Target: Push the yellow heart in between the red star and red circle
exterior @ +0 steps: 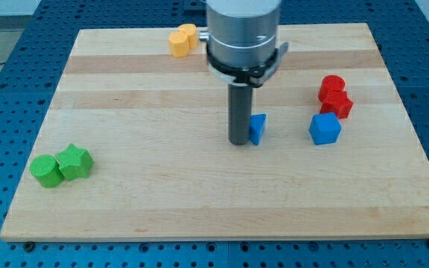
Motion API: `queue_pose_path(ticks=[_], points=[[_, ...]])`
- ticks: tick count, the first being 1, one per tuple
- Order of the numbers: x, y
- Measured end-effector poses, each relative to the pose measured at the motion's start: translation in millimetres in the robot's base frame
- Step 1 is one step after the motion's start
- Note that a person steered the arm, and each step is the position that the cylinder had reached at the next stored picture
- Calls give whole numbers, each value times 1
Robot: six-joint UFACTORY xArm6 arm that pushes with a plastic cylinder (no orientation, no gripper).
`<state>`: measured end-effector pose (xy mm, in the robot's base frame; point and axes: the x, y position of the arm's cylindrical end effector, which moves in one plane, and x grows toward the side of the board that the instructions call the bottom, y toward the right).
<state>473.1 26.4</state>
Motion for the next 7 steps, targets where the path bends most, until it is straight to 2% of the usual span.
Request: queue_pose_path(ticks=[1, 2, 3, 6, 7], points=[[-41, 9], [-29, 33], [-60, 37], [-51, 73], [-22, 75]])
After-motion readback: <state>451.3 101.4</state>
